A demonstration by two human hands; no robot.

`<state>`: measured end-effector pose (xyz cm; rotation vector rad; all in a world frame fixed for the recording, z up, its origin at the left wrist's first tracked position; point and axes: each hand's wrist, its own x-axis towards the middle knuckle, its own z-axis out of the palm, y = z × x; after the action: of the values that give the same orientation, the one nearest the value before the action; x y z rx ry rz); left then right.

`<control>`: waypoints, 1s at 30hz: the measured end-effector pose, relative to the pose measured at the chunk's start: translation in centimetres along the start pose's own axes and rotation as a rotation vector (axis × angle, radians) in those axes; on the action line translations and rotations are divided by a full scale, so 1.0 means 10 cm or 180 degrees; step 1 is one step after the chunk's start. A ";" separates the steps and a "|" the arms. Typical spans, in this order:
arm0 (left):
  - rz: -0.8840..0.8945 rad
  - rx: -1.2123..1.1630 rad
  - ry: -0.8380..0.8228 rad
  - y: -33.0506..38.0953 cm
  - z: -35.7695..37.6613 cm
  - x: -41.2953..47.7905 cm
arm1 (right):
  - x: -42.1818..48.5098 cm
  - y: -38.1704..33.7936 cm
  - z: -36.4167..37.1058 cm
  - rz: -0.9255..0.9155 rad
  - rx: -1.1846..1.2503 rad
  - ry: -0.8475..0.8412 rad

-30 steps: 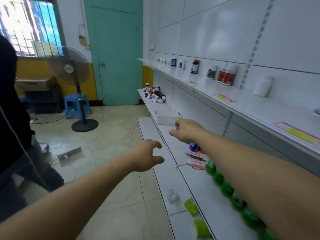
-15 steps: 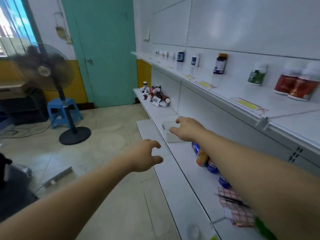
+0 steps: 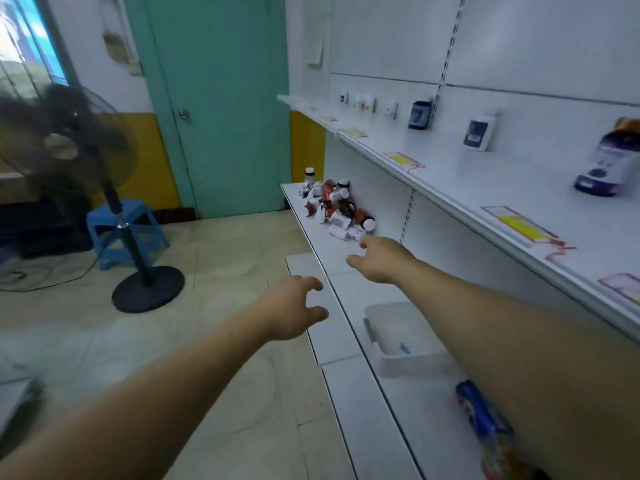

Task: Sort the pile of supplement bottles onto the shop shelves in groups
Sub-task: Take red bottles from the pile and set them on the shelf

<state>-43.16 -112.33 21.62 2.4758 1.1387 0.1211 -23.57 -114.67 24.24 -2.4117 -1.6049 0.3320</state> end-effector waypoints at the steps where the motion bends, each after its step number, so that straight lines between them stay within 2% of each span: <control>1: -0.0019 -0.0019 0.0011 -0.14 -0.05 0.23 | 0.23 -0.05 0.03 -0.0010 0.0020 0.0020; 8: -0.0021 -0.0258 -0.0218 -1.24 -0.43 1.85 | 1.97 -0.45 0.43 0.0337 -0.0149 -0.0179; 13: 0.0025 -0.0121 -0.0537 -1.91 -0.85 2.93 | 3.00 -0.70 0.50 0.0569 -0.0052 -0.0370; 18: 0.0123 -0.0201 -0.0700 -2.28 -1.03 3.93 | 3.90 -0.72 0.56 0.0752 0.0120 -0.0467; 27: 0.0096 -0.0290 -0.0911 -2.77 -0.99 6.04 | 5.90 -0.33 0.81 0.1109 0.0500 -0.0027; 30: 0.0077 -0.0359 -0.0989 -2.92 -0.99 6.63 | 6.43 -0.19 0.92 0.1202 0.0632 -0.0173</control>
<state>-22.30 -42.78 13.00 2.3084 0.9434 -0.1822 -3.87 -53.93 12.10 -2.5530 -1.0664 0.5949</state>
